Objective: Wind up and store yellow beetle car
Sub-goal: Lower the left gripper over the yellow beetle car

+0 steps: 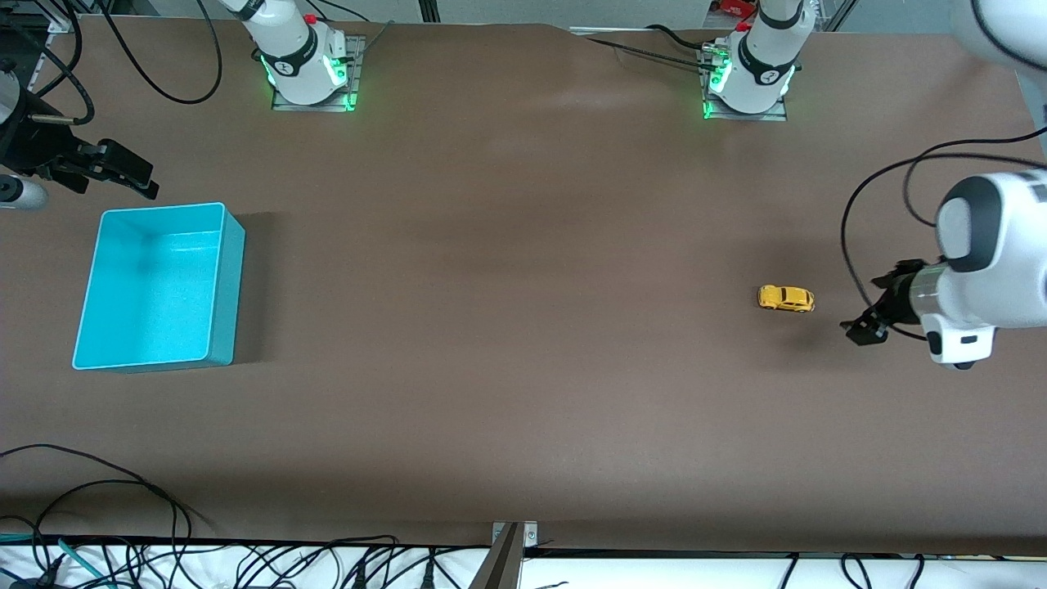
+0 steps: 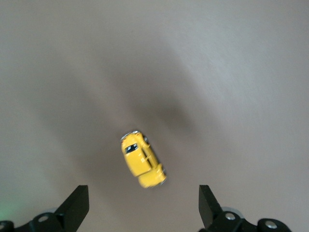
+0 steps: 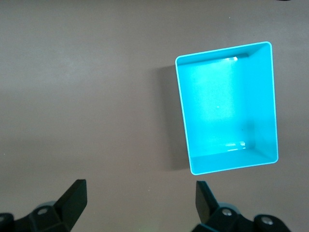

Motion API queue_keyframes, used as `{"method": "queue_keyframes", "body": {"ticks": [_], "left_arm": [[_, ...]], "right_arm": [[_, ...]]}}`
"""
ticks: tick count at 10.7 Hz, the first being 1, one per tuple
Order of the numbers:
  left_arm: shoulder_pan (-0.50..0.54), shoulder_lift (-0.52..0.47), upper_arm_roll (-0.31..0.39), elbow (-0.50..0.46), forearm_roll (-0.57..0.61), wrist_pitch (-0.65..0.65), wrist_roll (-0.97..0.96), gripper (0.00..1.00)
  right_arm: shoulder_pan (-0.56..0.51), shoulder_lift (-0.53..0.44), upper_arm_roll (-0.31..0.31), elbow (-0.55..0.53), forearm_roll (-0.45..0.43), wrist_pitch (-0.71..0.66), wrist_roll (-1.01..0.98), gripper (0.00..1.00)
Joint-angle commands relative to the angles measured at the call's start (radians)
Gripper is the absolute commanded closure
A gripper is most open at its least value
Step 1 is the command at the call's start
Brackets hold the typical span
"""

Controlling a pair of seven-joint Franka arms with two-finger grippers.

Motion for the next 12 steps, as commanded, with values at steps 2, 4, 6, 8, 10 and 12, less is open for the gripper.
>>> {"method": "queue_keyframes", "body": {"ticks": [2,4,6,8,10,12], "left_arm": [[-0.006,0.021,-0.013,-0.114,-0.043,0.197,-0.317,0.0],[-0.005,0.034,-0.032,-0.162,-0.043,0.246,-0.385,0.0],[-0.006,0.026,-0.033,-0.218,-0.041,0.28,-0.385,0.0],[-0.006,0.014,-0.035,-0.285,-0.041,0.335,-0.385,0.0],[-0.003,-0.017,-0.033,-0.363,-0.04,0.401,-0.387,0.0],[-0.003,-0.015,-0.035,-0.388,-0.041,0.444,-0.404,0.0]], "right_arm": [[-0.005,0.011,0.0,0.027,0.011,-0.018,-0.012,0.0],[-0.005,0.011,0.0,0.027,0.011,-0.018,-0.012,0.0],[-0.005,0.011,0.0,0.027,0.011,-0.018,-0.012,0.0],[-0.005,0.011,0.0,0.027,0.011,-0.018,-0.012,0.0],[-0.005,0.011,0.0,0.027,0.011,-0.018,-0.012,0.0],[-0.005,0.011,0.0,0.027,0.011,-0.02,-0.012,0.0]]}}
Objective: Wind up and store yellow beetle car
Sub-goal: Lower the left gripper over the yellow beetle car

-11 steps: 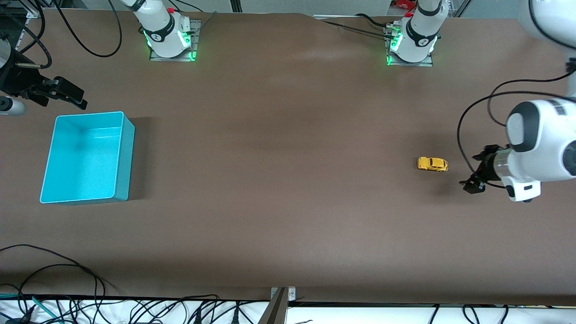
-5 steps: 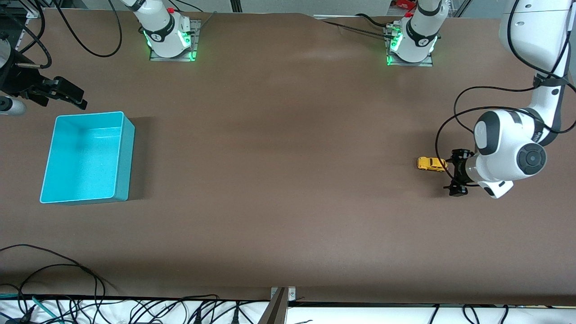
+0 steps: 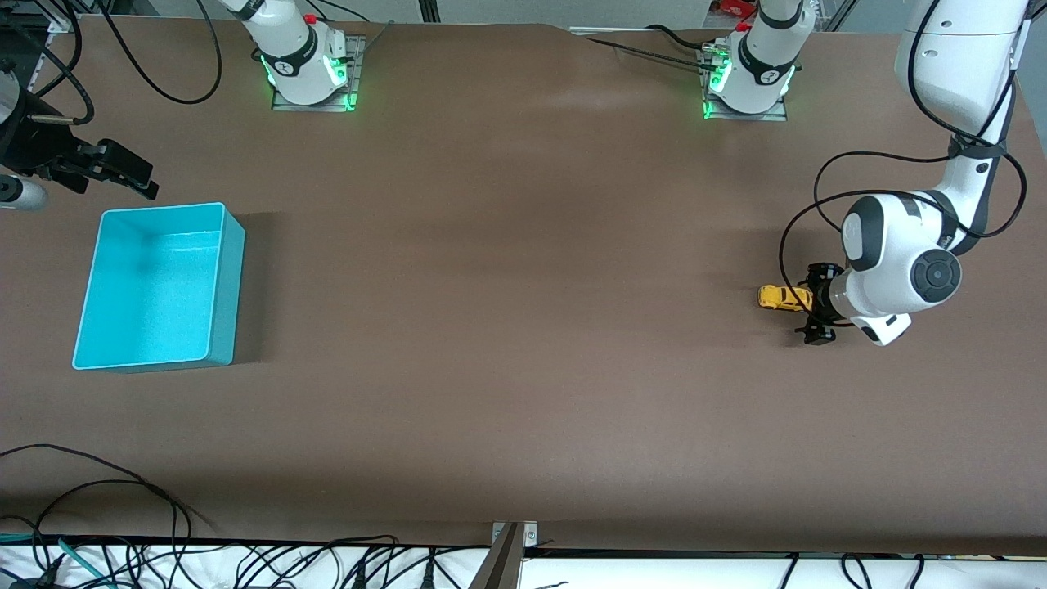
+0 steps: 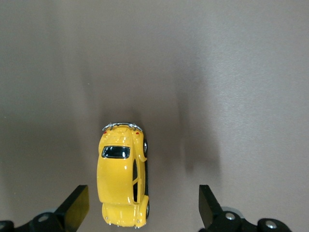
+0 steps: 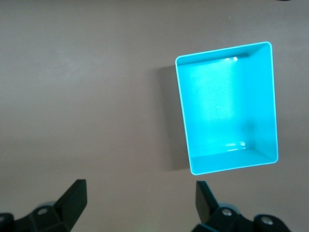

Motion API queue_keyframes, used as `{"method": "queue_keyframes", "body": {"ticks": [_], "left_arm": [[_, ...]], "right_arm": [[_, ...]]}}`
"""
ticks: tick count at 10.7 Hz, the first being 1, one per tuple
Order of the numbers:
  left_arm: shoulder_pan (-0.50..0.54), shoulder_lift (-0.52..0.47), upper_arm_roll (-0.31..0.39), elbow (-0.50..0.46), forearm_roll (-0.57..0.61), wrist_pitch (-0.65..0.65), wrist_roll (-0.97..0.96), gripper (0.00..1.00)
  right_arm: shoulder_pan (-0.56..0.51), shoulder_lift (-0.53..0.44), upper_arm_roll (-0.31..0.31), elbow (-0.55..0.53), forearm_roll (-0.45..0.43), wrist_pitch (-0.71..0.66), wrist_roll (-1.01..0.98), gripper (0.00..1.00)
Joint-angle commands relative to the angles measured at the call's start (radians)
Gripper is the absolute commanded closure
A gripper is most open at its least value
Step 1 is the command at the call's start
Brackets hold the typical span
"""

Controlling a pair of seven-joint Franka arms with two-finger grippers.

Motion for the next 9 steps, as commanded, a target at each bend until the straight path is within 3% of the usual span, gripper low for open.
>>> {"method": "queue_keyframes", "body": {"ticks": [1,4,6,7,9], "left_arm": [[-0.004,-0.044,0.001,-0.085,-0.023,0.068,-0.024,0.0],[-0.008,-0.047,0.001,-0.108,-0.023,0.078,-0.051,0.01],[-0.008,-0.046,-0.004,-0.108,-0.023,0.078,-0.059,0.1],[-0.008,-0.046,-0.004,-0.108,-0.023,0.076,-0.06,0.3],[-0.008,-0.047,-0.005,-0.108,-0.023,0.075,-0.061,0.87]], "right_arm": [[-0.005,0.01,0.0,0.026,0.011,-0.018,-0.012,0.0],[-0.005,0.01,0.0,0.026,0.011,-0.018,-0.012,0.0],[-0.005,0.01,0.0,0.026,0.011,-0.02,-0.01,0.0],[-0.005,0.01,0.0,0.026,0.011,-0.02,-0.01,0.0],[-0.005,0.01,0.0,0.026,0.009,-0.02,-0.012,0.0]]}}
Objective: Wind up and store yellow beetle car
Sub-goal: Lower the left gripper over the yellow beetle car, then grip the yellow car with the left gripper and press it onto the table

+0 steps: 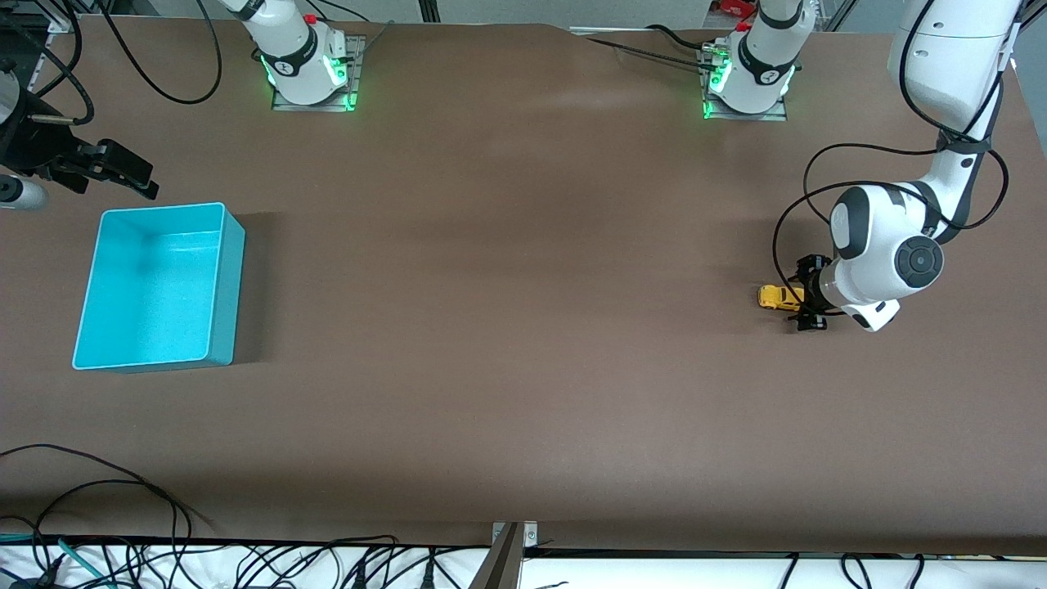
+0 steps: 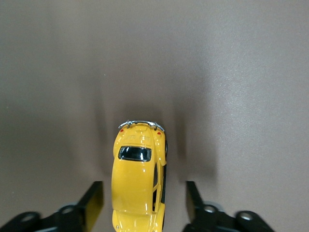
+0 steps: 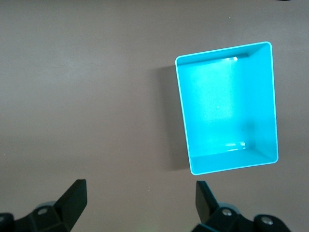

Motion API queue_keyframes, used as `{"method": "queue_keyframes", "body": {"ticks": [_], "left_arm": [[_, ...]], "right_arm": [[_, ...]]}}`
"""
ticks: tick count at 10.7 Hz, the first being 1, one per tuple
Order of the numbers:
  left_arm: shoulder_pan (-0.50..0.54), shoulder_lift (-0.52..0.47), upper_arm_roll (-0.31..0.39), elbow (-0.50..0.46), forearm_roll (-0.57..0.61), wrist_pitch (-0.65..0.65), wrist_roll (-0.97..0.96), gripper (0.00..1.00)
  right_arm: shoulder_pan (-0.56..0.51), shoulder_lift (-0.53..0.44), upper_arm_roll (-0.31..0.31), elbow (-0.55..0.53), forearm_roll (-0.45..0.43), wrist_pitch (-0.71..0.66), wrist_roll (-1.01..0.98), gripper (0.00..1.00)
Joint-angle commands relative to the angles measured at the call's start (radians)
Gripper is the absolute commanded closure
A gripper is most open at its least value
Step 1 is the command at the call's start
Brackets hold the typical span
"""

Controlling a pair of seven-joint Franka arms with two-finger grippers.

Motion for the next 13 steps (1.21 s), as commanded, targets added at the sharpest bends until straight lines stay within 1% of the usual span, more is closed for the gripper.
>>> {"method": "queue_keyframes", "body": {"ticks": [1,4,5,6,7,8,9,11,13], "left_arm": [[-0.007,-0.031,0.001,-0.031,-0.023,0.011,-0.007,1.0],[-0.007,-0.049,0.0,-0.025,-0.023,0.01,-0.03,1.0],[-0.007,-0.072,-0.028,-0.02,-0.023,0.002,-0.064,1.0],[-0.006,-0.092,-0.071,-0.017,-0.023,0.002,-0.117,1.0],[-0.009,-0.086,-0.12,-0.002,-0.02,0.002,-0.195,1.0],[-0.01,-0.073,-0.163,0.006,-0.008,0.009,-0.264,1.0],[-0.036,-0.041,-0.18,0.03,-0.008,0.011,-0.289,1.0],[-0.081,0.03,-0.18,0.088,-0.009,0.014,-0.326,1.0],[-0.092,0.111,-0.18,0.154,-0.009,0.014,-0.351,1.0]], "right_arm": [[-0.005,0.01,0.0,0.026,0.009,-0.02,-0.012,0.0],[-0.005,0.01,-0.001,0.026,0.008,-0.02,-0.012,0.0],[-0.005,0.01,-0.001,0.026,0.006,-0.02,-0.012,0.0],[-0.005,0.01,0.0,0.028,0.006,-0.018,-0.009,0.0],[-0.005,0.01,-0.001,0.028,0.006,-0.018,-0.01,0.0],[-0.005,0.01,-0.003,0.028,0.006,-0.018,-0.008,0.0],[-0.005,0.01,-0.001,0.028,0.008,-0.017,-0.007,0.0],[-0.005,0.01,-0.001,0.028,0.006,-0.017,-0.007,0.0],[-0.005,0.01,-0.001,0.028,0.006,-0.018,-0.007,0.0]]}}
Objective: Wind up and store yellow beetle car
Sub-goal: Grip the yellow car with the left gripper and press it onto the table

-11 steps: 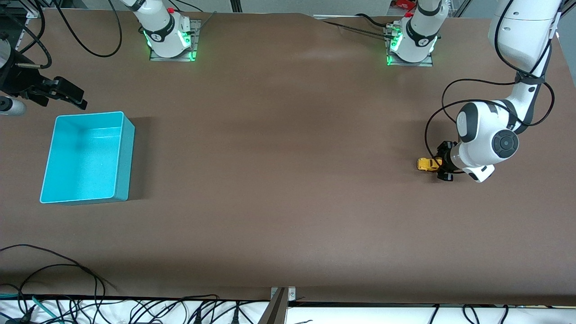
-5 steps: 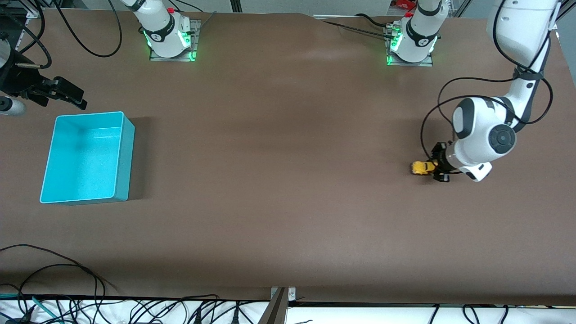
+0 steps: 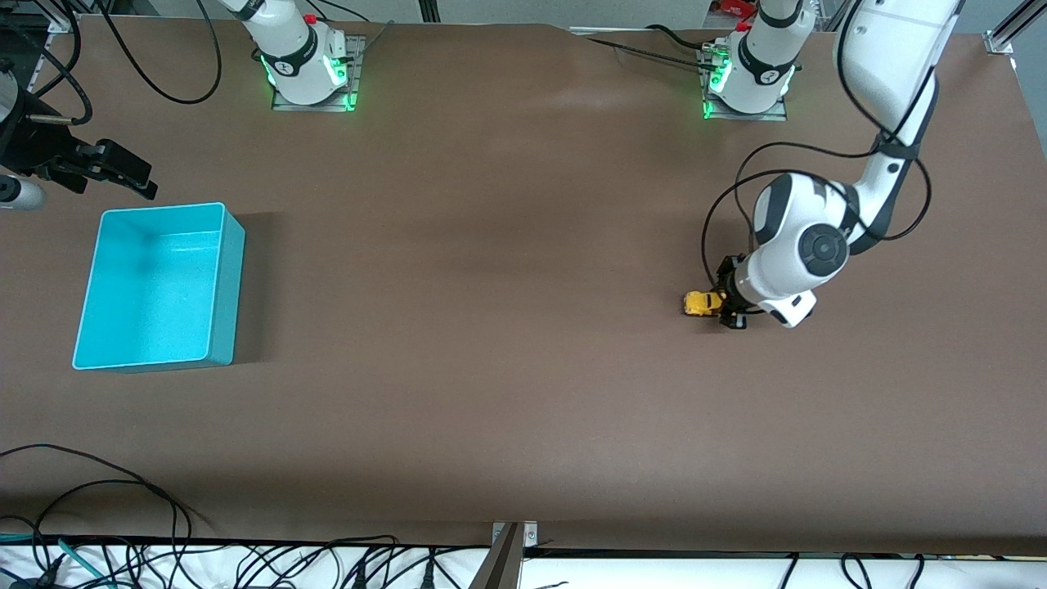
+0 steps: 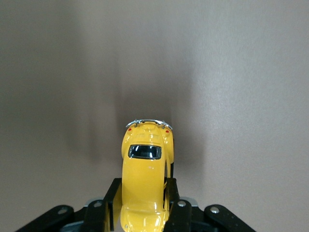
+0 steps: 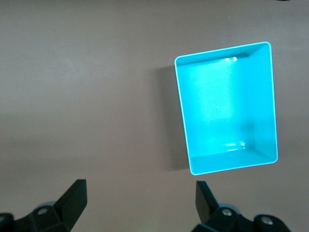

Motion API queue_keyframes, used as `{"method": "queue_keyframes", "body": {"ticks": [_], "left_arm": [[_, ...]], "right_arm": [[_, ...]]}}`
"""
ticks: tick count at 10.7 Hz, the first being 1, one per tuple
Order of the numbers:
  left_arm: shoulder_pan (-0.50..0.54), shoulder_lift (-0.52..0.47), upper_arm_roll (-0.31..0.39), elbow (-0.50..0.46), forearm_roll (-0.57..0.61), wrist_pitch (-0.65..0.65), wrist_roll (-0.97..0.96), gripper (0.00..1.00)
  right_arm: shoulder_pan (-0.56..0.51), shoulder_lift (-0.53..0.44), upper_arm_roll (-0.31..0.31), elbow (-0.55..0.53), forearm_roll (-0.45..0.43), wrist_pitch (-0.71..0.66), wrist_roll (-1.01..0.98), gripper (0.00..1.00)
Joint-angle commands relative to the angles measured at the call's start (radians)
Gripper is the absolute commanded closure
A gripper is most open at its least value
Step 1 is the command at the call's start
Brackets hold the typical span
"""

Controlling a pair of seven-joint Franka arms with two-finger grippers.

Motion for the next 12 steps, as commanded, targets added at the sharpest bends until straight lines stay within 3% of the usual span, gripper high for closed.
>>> {"method": "queue_keyframes", "body": {"ticks": [1,12], "left_arm": [[-0.008,0.09,0.009,0.091,-0.009,-0.002,-0.026,1.0],[0.147,0.119,0.032,0.099,0.155,-0.002,0.03,1.0]], "right_arm": [[-0.005,0.01,-0.002,0.027,0.006,-0.017,-0.007,0.0],[-0.005,0.01,-0.007,0.027,0.005,-0.018,-0.007,0.0]]}}
